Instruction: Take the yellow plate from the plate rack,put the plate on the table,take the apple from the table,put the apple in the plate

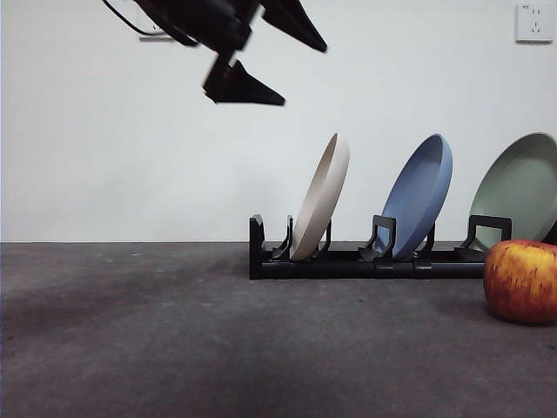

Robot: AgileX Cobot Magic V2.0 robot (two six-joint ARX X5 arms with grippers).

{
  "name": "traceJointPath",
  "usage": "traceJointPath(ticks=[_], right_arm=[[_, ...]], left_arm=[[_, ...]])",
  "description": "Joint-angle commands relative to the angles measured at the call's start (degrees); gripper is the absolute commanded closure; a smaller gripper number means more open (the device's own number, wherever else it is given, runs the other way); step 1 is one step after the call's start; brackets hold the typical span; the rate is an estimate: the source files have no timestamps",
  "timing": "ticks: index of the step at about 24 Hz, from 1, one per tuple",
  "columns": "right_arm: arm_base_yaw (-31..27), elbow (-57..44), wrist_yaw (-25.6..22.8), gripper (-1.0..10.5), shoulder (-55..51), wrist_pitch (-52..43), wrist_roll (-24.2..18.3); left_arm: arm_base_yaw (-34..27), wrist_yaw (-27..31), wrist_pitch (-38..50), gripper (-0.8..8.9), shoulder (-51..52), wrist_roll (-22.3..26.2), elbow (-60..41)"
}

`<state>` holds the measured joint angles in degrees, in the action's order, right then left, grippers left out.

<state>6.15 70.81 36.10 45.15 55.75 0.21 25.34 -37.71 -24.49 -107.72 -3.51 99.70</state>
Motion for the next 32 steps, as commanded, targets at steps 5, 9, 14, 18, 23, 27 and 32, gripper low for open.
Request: traceJointPath(ticks=[5,9,14,18,23,27,32], right_arm=[[2.01,0.87,0.44,3.4,2.23,0.46,-0.04],[3.15,1.31,0.37,3.4,3.13,1.40,-0.33],[4.26,1.36,0.33,3.4,3.41,1.31,-0.44],[4.39,1.36,0.31,3.4,3.45,1.33,-0.44],[4.39,1.36,0.33,3.4,3.45,1.42,-0.42],[4.39,1.36,0.33,3.4,3.45,2.19,-0.44],[4.39,1.36,0.33,3.4,3.45,2.62,-0.44]], left_arm=[[1.77,2.32,3.26,1.54,-7.30,0.76,3.61],[2.51,4.83,6.14,1.54,-10.12,0.72,3.63],[3.26,7.15,7.43,1.59,-13.55,0.74,3.63],[4.20,8.76,7.80,3.25,-14.47,1.33,3.63],[5.29,9.27,8.22,4.61,-14.82,2.10,3.63],[5.64,9.22,7.45,6.68,-15.04,2.58,3.61],[5.62,8.61,7.41,7.67,-15.04,2.49,3.63]])
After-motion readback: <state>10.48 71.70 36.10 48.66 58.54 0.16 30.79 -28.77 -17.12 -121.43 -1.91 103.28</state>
